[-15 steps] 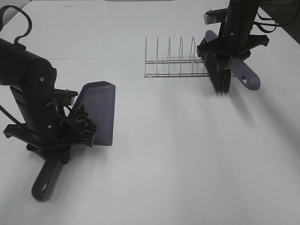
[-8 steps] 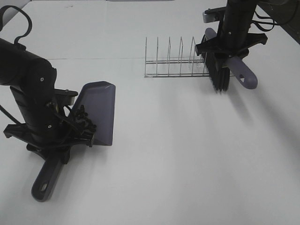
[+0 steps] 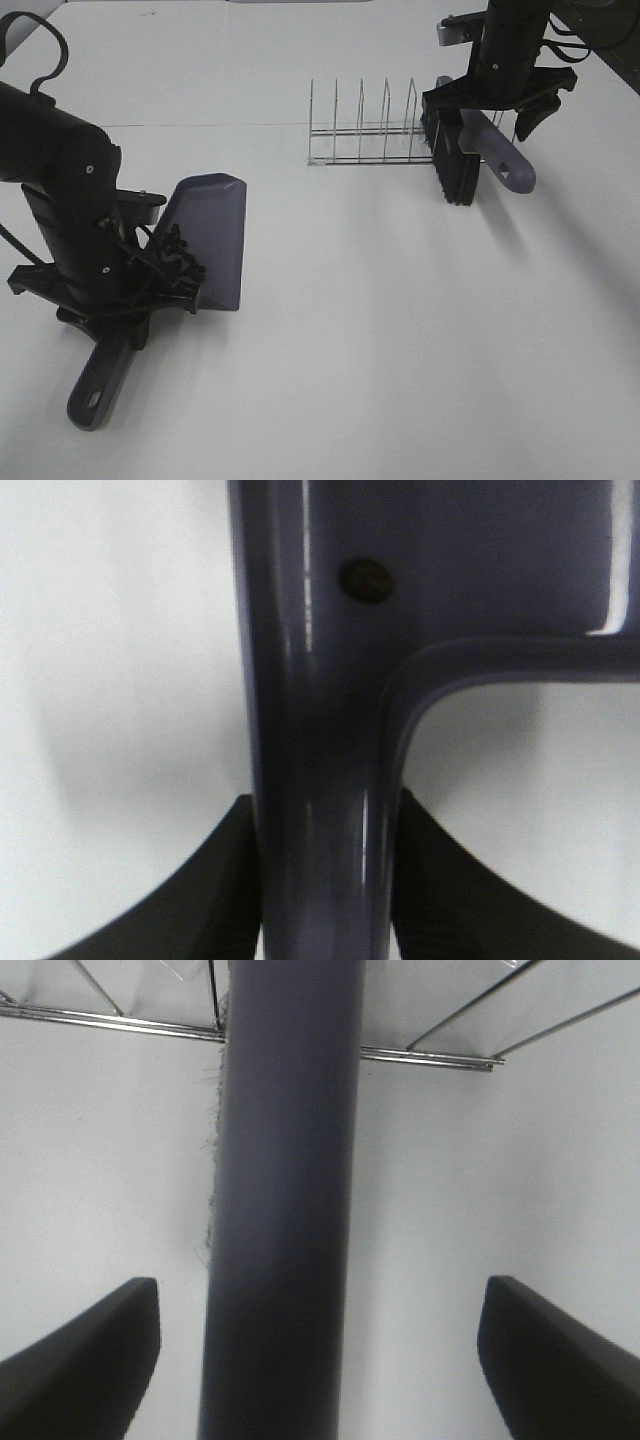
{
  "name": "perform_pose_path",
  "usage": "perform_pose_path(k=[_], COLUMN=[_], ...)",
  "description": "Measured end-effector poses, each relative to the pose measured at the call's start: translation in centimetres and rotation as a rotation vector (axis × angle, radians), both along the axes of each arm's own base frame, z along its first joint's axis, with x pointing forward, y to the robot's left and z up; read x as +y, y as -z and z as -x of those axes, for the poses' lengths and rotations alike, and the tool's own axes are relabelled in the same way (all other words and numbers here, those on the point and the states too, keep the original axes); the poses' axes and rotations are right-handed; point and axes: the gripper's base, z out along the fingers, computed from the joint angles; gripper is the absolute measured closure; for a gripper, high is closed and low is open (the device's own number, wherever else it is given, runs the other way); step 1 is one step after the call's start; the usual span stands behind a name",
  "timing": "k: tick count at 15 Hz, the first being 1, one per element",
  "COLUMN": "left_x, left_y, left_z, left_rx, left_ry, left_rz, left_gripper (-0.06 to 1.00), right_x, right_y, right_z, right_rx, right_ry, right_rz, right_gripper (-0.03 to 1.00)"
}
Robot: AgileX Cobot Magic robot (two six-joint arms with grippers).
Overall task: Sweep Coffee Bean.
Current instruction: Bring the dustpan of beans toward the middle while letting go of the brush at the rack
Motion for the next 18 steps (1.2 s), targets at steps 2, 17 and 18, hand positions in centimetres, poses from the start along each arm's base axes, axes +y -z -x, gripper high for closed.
perform_pose_path(k=[2,17,18], left_x=[0.0,-1.8,-2.0], left_y=[0.0,-3.4,-3.7], left_z=[0.0,-3.4,-3.9], left_rx=[0.000,-0.147,-0.154], left_ry=[0.000,-0.007,-0.004], left_rz=[0.000,0.081,0.088], left_gripper=[0.60,0.60,0.60], right_x=[-0.1,-2.0,-2.1], right_y=[-2.0,-14.4,-14.5], right_z=[0.4,16.8,17.8], right_rx=[-0.019,-0.016,-0.012], right_ry=[0.004,-0.017,-0.016], right_rz=[-0.003,-0.167,-0.174], right_gripper=[0.20,0.20,0.20])
